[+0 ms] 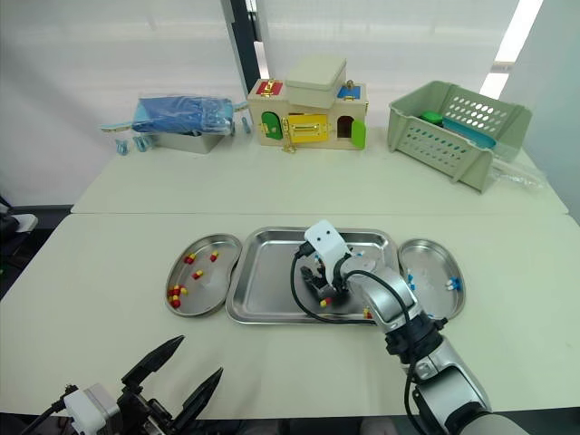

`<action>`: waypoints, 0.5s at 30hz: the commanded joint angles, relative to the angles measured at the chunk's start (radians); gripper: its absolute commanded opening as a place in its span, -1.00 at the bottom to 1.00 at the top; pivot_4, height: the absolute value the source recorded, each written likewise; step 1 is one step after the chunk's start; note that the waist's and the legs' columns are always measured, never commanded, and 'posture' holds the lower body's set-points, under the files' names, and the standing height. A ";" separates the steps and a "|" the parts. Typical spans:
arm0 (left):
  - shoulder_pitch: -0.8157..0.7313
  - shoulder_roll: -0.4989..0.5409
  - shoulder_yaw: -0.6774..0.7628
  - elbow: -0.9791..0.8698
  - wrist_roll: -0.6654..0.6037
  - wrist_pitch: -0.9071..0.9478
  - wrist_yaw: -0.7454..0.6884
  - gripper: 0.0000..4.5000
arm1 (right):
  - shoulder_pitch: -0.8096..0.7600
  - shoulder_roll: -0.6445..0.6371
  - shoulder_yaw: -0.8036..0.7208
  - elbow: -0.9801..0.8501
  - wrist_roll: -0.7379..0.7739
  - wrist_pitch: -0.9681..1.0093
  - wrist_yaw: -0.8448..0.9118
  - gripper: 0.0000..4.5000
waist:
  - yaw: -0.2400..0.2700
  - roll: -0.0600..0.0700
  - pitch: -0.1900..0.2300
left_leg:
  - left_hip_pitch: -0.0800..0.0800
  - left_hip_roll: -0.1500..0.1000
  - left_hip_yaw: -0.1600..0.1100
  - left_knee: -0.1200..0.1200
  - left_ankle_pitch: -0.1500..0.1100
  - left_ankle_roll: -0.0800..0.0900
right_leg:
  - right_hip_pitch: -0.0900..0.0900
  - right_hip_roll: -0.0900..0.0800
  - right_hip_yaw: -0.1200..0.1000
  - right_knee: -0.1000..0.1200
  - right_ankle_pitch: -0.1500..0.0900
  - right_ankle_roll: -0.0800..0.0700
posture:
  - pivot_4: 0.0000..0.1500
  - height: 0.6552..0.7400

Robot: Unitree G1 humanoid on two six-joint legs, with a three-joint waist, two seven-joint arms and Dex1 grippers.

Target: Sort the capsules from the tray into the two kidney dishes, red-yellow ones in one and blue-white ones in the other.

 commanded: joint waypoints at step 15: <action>0.015 0.022 -0.016 -0.037 -0.016 0.001 0.028 1.00 | 0.021 0.029 -0.017 -0.028 -0.029 -0.006 0.042 -0.85 | 0.000 0.000 0.000 | 0.000 0.000 0.000 0.000 0.000 0.000 | 0.000 0.000 0.000 0.000 0.000 0.000 | 1.00 1.00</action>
